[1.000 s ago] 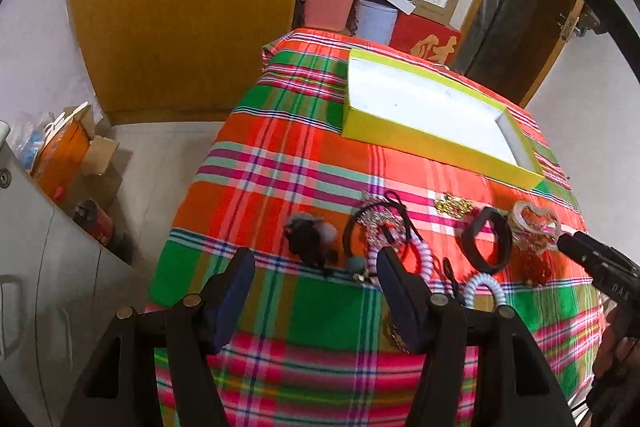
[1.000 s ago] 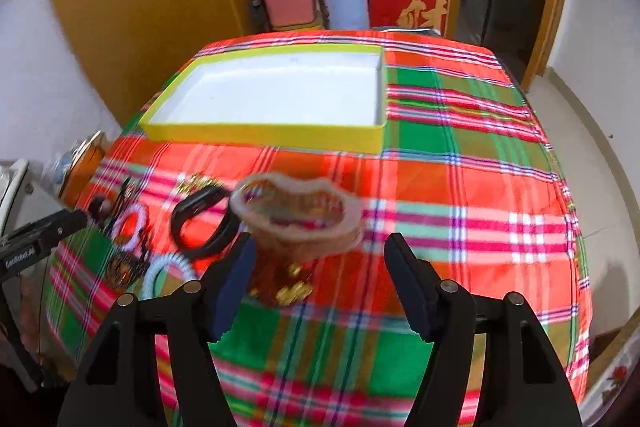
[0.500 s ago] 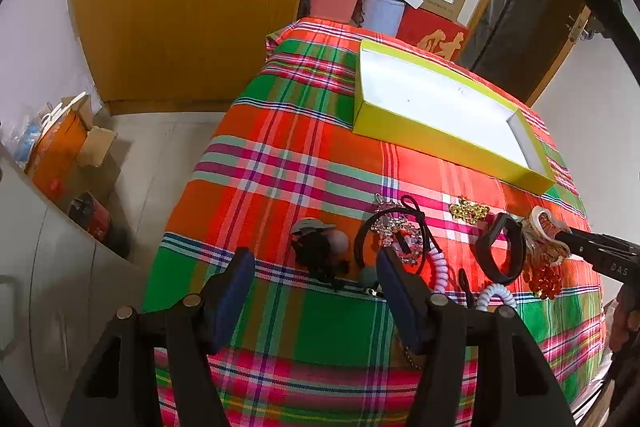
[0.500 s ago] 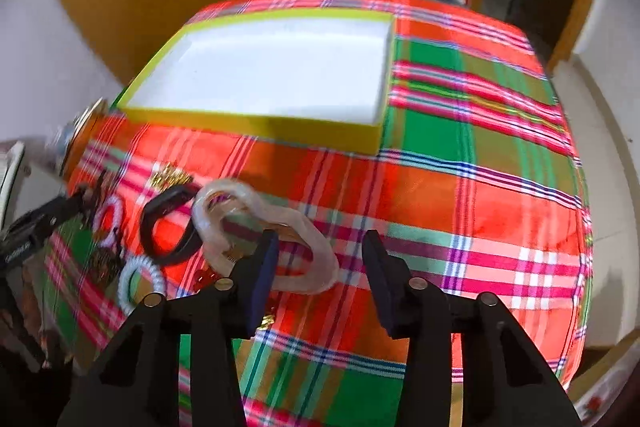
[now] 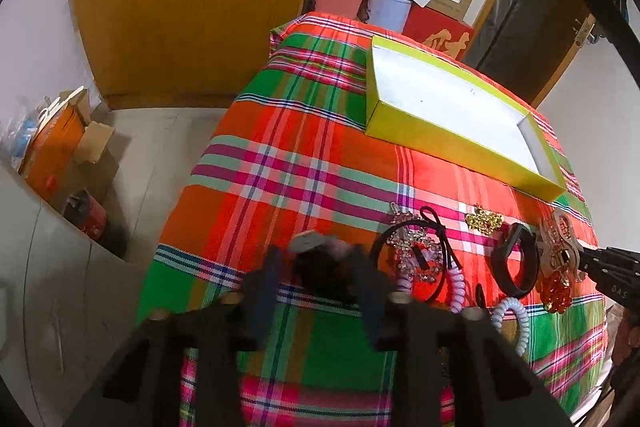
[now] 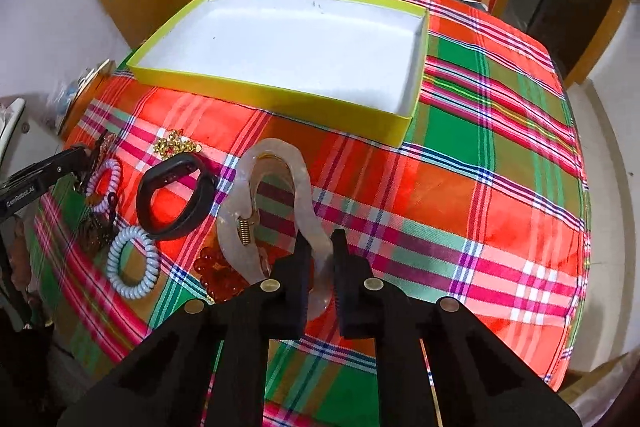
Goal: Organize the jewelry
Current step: 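Release the claw clip into the yellow tray while the left tool drops the ornament there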
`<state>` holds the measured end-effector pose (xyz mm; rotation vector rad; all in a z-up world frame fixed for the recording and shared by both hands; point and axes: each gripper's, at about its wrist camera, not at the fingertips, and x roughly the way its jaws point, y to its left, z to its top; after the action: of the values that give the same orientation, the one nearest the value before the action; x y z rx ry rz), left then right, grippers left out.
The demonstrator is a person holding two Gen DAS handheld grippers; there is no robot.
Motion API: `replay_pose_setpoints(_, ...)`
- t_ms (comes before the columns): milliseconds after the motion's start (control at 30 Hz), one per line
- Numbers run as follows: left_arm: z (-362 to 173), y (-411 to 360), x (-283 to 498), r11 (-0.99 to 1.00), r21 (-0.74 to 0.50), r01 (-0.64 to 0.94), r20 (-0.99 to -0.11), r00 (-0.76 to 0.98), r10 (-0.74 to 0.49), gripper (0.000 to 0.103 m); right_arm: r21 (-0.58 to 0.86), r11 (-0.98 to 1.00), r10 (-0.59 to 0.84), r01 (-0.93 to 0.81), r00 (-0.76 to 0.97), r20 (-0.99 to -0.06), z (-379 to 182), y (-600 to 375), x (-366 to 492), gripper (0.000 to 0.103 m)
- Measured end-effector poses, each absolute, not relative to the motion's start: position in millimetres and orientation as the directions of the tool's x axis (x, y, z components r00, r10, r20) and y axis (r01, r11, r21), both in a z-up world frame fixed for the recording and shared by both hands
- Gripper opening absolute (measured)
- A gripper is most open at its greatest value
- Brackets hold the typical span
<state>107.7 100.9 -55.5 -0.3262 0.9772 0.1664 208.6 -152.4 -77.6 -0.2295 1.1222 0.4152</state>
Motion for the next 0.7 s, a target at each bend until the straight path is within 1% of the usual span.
replay_pose_setpoints(67, -55, 101, 107, 0.94, -0.196, -0.28, -0.83, 0.558, -0.007, 0.028, 0.031, 0.906, 0.207, -0.423, 0.378, -0.903, -75, -155, 204, 0.01)
replay_pose_setpoints(100, -54, 101, 106, 0.94, -0.197, -0.279, -0.828, 0.561, -0.007, 0.017, 0.032, 0.907, 0.208, -0.419, 0.381, -0.901, -75, -155, 203, 0.01)
replay_pose_setpoints(400, -28, 98, 93, 0.949, -0.199, -0.242, -0.785, 0.619, -0.007, 0.017, 0.047, 0.926, 0.22, -0.375, 0.434, -0.874, -60, -164, 187, 0.01)
replay_pose_setpoints(700, 9, 91, 80, 0.953, -0.225, -0.202, -0.739, 0.673, -0.031, 0.017, 0.072, 0.934, 0.253, -0.35, 0.504, -0.826, -32, -176, 175, 0.01)
